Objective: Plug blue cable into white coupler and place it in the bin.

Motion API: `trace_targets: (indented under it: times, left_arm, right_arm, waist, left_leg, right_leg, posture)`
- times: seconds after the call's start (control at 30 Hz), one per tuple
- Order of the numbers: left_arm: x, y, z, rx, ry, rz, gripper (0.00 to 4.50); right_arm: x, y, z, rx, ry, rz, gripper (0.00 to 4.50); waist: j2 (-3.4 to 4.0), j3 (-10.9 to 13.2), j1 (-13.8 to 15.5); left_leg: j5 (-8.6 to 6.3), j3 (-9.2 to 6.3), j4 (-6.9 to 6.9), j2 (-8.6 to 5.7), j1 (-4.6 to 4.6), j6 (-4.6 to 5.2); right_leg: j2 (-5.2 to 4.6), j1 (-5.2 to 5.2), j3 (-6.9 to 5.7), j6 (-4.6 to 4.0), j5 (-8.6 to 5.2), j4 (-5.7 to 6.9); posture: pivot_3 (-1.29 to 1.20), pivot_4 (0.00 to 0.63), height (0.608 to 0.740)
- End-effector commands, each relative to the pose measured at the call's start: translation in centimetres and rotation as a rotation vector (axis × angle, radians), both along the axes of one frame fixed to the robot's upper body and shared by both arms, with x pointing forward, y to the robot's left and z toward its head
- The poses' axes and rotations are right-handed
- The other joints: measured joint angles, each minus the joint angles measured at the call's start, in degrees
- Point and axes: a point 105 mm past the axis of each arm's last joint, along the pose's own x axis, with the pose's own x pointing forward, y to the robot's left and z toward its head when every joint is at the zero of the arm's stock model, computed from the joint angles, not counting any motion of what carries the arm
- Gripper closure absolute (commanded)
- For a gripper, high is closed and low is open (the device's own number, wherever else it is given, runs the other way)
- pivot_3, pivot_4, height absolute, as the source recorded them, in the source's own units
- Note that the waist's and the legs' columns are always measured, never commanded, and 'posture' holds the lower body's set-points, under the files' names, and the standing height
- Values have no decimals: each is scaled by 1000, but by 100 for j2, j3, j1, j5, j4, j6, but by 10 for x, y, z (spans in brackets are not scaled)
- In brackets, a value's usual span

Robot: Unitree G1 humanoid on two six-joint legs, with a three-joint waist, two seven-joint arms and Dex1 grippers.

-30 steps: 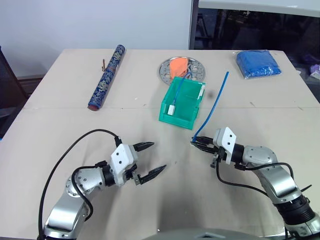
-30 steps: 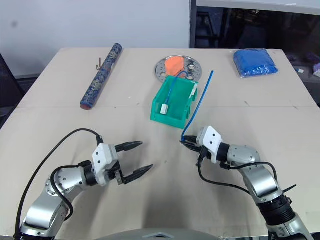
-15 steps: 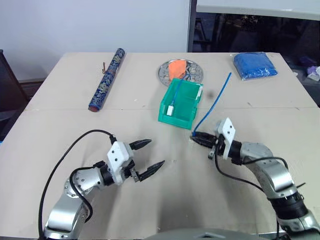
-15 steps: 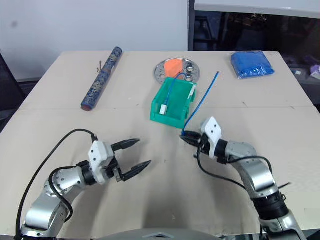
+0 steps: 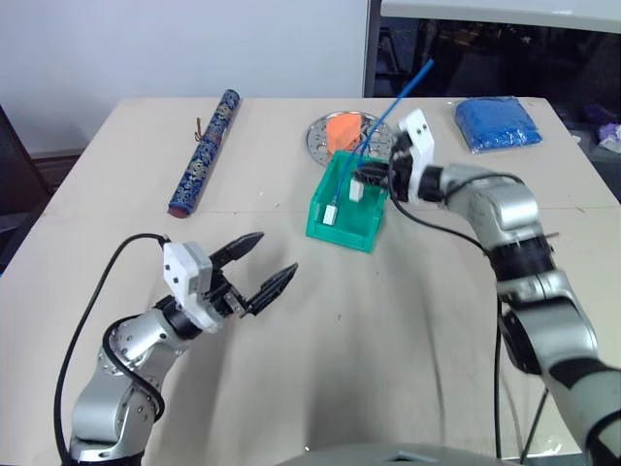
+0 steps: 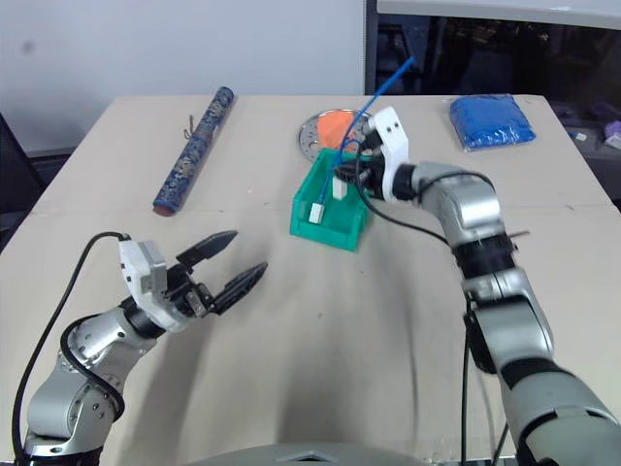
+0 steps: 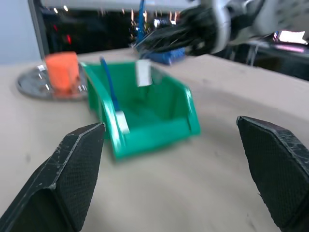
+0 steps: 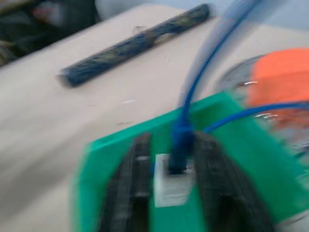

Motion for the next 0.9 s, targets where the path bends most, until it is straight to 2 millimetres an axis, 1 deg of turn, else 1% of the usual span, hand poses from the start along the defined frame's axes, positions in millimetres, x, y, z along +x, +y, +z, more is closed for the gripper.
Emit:
trace_targets:
  times: [0.03, 0.1, 0.13, 0.23, 0.33, 0.4, 0.47, 0.53, 0.6, 0.63, 0.7, 0.73, 0.77, 0.83, 0.9]
  left_arm:
    - [-4, -5, 7, 3, -33, -13, 0]
    - [-5, -5, 4, 5, -27, -12, 0]
    - [-6, -5, 3, 6, -24, -12, 0]
    - [-8, -6, 0, 8, -12, -16, 0]
    - [-9, -6, -7, 22, 13, -10, 0]
    - [-9, -5, -13, 35, 38, 11, 0]
    - [-10, -3, -22, 54, 77, 40, 0]
    - [-10, 0, -34, 83, 125, 75, 0]
    - [-11, 1, -45, 117, 159, 101, 0]
    - [-12, 2, -51, 138, 175, 112, 0]
    - [-12, 3, -62, 181, 195, 139, 0]
    - [-13, 4, -68, 198, 215, 152, 0]
    - [-13, 3, -72, 209, 222, 152, 0]
    - [-14, 1, -77, 220, 230, 153, 0]
    - [-17, -2, -81, 234, 237, 143, 0]
  right_arm:
    - [13, -19, 23, 14, -122, -83, 1484]
    - [12, -31, 32, 24, -151, -94, 407]
    - [10, -37, 35, 33, -159, -97, 54]
    - [-6, -58, 41, 36, -190, -91, 54]
    - [-35, -74, 45, 82, -247, -63, 54]
    - [-57, -87, 34, 107, -261, -56, 54]
    - [-85, -100, 9, 112, -269, -22, 54]
    - [-115, -109, -19, 129, -226, 41, 54]
    - [-135, -119, -48, 108, -143, 47, 54]
    - [-144, -124, -61, 93, -111, 48, 54]
    - [-151, -135, -82, 33, -95, -10, 54]
    - [-157, -138, -92, 15, -92, -10, 54]
    - [-163, -141, -101, -17, -88, -5, 54]
    - [-174, -146, -112, -51, -94, 10, 54]
    - [-179, -150, -118, -71, -98, 23, 54]
  waist:
    - [-3, -3, -7]
    - [-3, -3, -24]
    - [-3, -3, -27]
    - [-3, -3, -24]
    - [-4, -3, -13]
    - [-4, -4, 4]
    - [-5, -4, 25]
    - [-6, -5, 92]
    - [0, -1, 116]
    - [1, 0, 110]
    - [1, -1, 103]
    - [-2, 1, 80]
    - [-1, 2, 86]
    - [-2, 3, 112]
    - [-2, 4, 113]
  left_leg:
    - [0, 1, 0, 0, -4, 0]
    - [-1, -7, 3, -5, -58, 1]
    - [-1, -10, 6, -6, -80, 1]
    - [-2, -13, -5, -10, -90, 4]
    - [-4, -13, -6, -10, -92, 7]
    - [-6, -12, -2, -9, -91, 9]
    - [-8, -9, 3, -9, -84, 14]
    - [-18, -10, 4, -9, -73, 31]
    - [-22, -7, 5, -8, -65, 38]
    - [-22, 0, 10, -8, -64, 38]
    - [-23, 18, 12, -9, -49, 41]
    - [-23, 21, 12, -9, -42, 41]
    - [-22, 39, 12, 0, -18, 41]
    - [-22, 53, 12, 4, 22, 41]
    - [-22, 48, 12, 11, 44, 41]
  right_leg:
    - [-2, -7, 1, 0, 0, 1]
    - [-12, -63, 2, 1, 2, 6]
    - [-14, -84, 3, 1, 3, 8]
    - [-24, -96, -3, 0, 3, 3]
    - [-27, -96, -8, 0, 3, -1]
    - [-28, -93, -8, 0, 3, -1]
    - [-27, -81, -6, 1, 2, -2]
    - [-26, -65, -12, 1, 2, -5]
    - [-25, -58, -7, 2, 2, -7]
    - [-25, -58, -1, 4, 3, -5]
    - [-23, -49, 12, 16, 10, -1]
    - [-22, -44, 12, 16, 10, 0]
    - [-8, -30, 31, 16, 10, 1]
    - [0, 10, 21, 15, 8, 1]
    - [5, 41, 13, 14, 5, -1]
  posture:
    - [0, 150, 740]
    - [0, 150, 740]
    - [0, 150, 740]
    - [0, 150, 740]
    - [0, 150, 740]
    - [0, 150, 740]
    - [0, 150, 740]
    - [0, 150, 740]
    - [0, 150, 740]
    - [0, 150, 740]
    - [0, 150, 740]
    - [0, 150, 740]
    - [0, 150, 740]
    - [0, 150, 740]
    - [0, 150, 740]
